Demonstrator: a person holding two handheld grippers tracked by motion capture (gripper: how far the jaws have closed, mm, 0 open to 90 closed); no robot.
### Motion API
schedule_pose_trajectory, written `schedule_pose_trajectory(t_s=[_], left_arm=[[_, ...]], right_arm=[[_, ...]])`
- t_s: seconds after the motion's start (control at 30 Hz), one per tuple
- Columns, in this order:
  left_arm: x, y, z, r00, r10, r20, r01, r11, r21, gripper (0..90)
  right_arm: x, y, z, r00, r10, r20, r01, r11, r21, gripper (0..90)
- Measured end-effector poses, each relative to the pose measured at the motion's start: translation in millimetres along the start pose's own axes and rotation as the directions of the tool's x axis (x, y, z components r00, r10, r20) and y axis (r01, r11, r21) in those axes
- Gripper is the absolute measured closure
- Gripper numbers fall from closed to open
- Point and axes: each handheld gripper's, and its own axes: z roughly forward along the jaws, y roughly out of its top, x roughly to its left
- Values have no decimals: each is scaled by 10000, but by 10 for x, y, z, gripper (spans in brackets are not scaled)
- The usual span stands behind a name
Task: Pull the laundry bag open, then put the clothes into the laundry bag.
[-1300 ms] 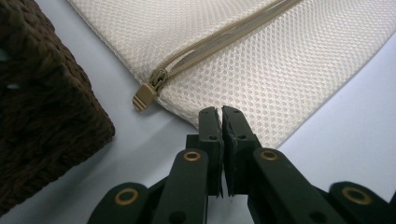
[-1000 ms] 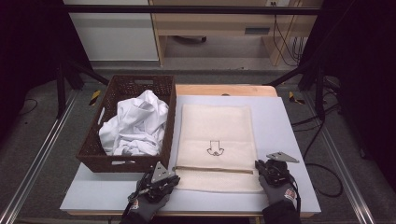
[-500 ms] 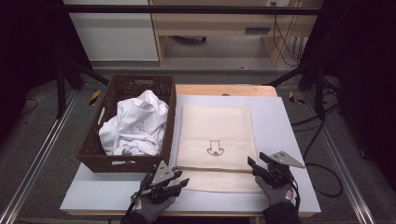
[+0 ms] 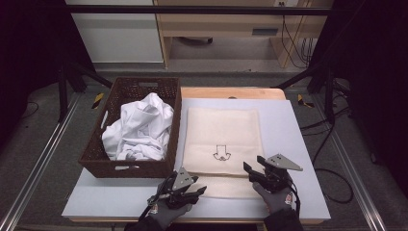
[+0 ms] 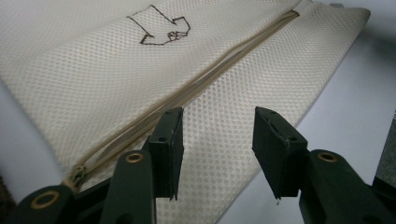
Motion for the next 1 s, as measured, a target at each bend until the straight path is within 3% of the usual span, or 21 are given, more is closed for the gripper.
schedule_pose_trajectory(t_s=[0.23,0.37,0.73,1.0], left_arm=[[-7,36,99,9998,8,197,-7,10000,-29,527],[6,12,174,9996,-70,271,65,9998,198,535],[-19,-36,262,9991,-49,429,30,9991,427,881],[-32,-37,270,9994,70,347,-87,9987,511,892]], right_arm=[[44,26,66,10000,10,-51,-9,10000,75,389],[67,34,85,9999,-119,-48,119,9999,98,389],[154,58,162,9987,-325,-391,340,9988,366,416],[332,67,384,9944,-693,-797,777,9910,1088,470]])
